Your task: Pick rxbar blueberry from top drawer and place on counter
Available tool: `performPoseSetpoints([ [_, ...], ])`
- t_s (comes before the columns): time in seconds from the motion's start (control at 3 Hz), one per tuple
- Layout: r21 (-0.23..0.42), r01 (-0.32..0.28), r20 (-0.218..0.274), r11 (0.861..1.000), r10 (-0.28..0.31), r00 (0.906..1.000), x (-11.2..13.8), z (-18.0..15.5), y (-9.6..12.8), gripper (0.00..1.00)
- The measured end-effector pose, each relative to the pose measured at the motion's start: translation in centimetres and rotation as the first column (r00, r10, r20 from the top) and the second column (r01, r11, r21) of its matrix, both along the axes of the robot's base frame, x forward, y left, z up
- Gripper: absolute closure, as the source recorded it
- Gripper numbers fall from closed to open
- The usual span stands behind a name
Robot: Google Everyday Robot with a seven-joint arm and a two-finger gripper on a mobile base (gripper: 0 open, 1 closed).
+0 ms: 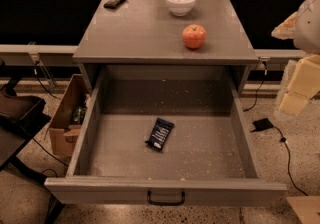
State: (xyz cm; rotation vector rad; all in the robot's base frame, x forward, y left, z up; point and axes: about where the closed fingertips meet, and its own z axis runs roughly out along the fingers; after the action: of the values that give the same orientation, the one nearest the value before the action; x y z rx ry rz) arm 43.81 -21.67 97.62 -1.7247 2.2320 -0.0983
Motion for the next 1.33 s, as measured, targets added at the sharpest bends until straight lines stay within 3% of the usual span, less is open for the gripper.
performPoseSetpoints([
  [0.33,0.000,0.000,0.000,1.000,0.000,1.0000,0.0,0.0,0.0,0.00],
  [0.67,0.057,0.012,0.020,0.998,-0.013,0.9997,2.0,-0.8,1.1,0.00],
  [1.0,0.212,0.074,-0.013,0.974,-0.073,0.9972,7.0,-3.1,3.9,0.00],
  [1.33,0.288,0.186,-0.094,0.939,-0.166,0.9816,11.5,-5.6,6.0,0.00],
])
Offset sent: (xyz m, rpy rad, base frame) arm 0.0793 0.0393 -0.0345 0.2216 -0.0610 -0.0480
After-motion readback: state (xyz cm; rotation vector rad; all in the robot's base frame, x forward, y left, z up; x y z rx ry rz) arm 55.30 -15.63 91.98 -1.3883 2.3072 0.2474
